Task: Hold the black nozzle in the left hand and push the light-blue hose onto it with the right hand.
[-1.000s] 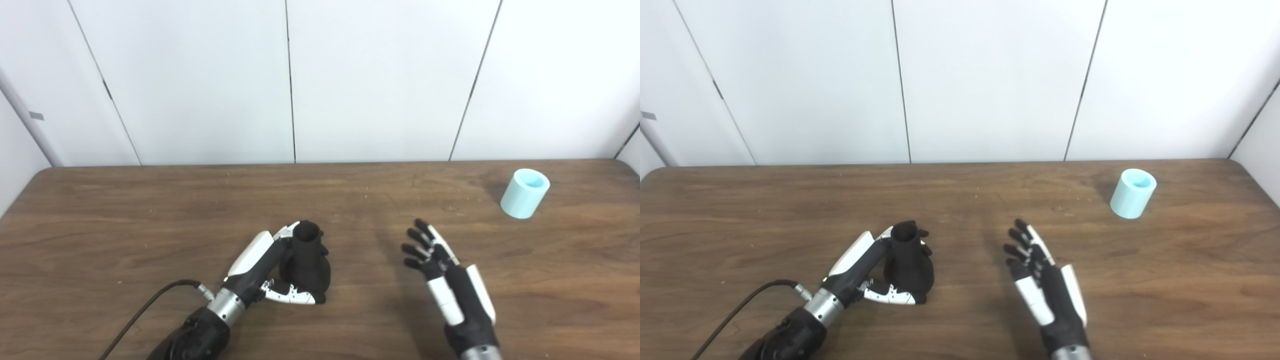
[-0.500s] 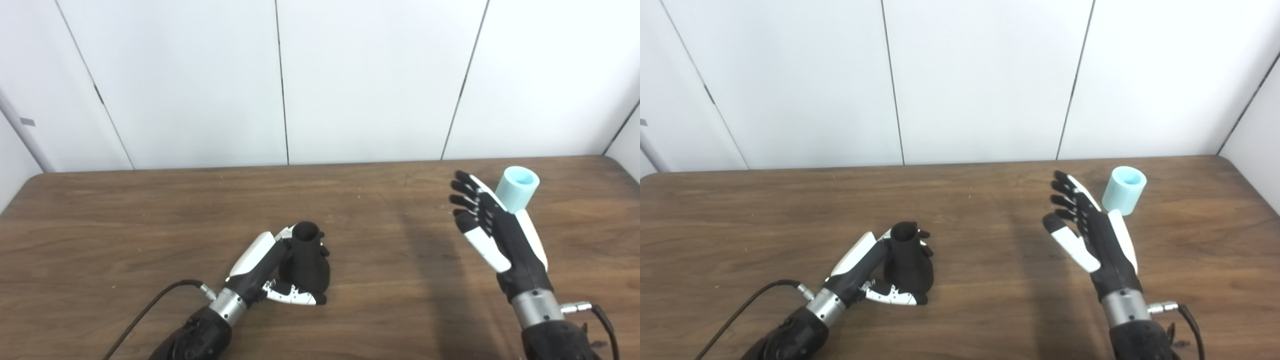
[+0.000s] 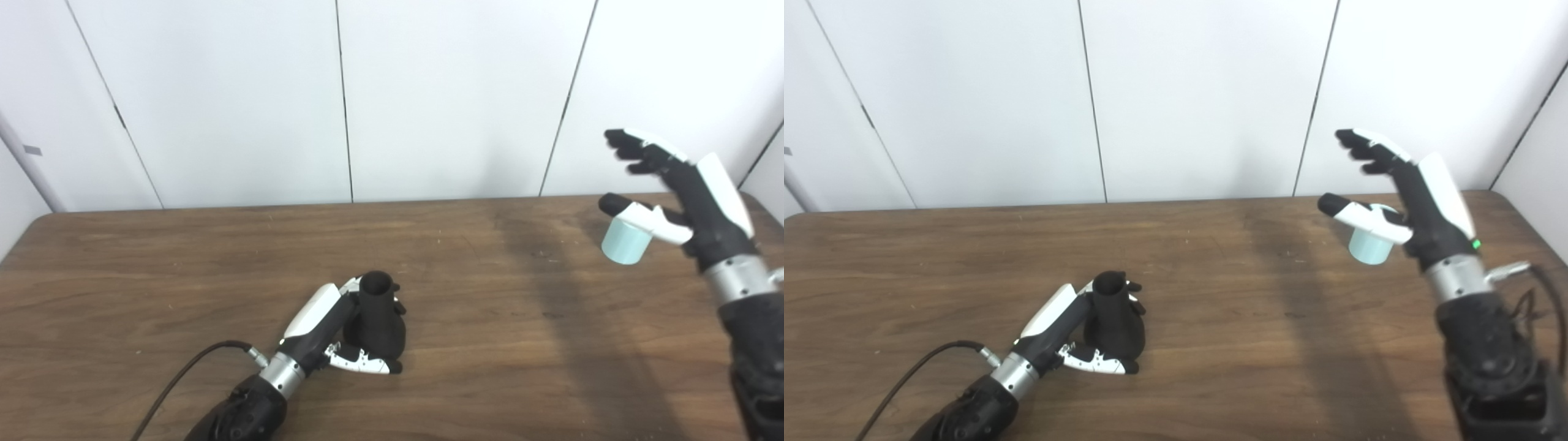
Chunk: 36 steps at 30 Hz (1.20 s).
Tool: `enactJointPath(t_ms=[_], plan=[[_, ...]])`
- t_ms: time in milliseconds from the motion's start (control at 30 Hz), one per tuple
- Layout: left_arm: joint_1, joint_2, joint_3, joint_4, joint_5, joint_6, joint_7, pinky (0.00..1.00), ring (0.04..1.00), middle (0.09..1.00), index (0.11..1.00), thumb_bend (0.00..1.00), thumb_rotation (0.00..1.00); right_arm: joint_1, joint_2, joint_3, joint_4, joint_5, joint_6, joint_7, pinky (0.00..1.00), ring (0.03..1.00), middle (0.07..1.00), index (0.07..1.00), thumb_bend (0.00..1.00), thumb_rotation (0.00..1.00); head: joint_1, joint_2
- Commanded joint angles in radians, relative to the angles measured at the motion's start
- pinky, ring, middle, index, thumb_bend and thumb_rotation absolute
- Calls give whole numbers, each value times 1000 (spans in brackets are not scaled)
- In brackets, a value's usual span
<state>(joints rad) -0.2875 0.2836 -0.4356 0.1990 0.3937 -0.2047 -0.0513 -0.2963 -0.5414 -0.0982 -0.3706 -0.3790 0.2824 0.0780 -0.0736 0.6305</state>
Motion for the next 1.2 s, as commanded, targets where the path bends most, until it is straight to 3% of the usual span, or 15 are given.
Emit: enactJointPath(t_ms=[0,233,367,633,767,1000,1167], plan=[[90,7,-42,99,58,48,-56,1000,961,834,486,492,87,-64,-63,-7,7,-71,-60,-19,745,830,829,796,771,738,0,0],[90,7,-42,98,61,51,-56,1000,961,834,486,492,87,-111,-111,6,107,-216,-28,-24,688,810,824,777,759,596,3,-2],[94,7,-40,92,57,53,-57,1000,961,834,486,492,88,-125,-110,1,151,-222,-21,-13,687,803,820,766,760,540,6,0],[105,2,-33,89,44,40,-50,1000,961,834,486,492,88,-126,-113,-4,222,-200,-3,8,694,799,817,754,759,528,4,4],[111,0,-31,85,40,36,-48,1000,961,834,486,492,88,-132,-114,7,249,-207,40,40,713,843,847,755,816,533,4,5],[106,1,-25,93,35,28,-51,1000,961,833,486,492,88,-165,-163,68,277,-241,106,136,636,750,779,767,909,396,2,5],[108,-3,-23,91,33,28,-52,1000,961,833,486,492,88,-197,-171,106,354,-256,92,139,627,775,801,778,967,357,5,8]])
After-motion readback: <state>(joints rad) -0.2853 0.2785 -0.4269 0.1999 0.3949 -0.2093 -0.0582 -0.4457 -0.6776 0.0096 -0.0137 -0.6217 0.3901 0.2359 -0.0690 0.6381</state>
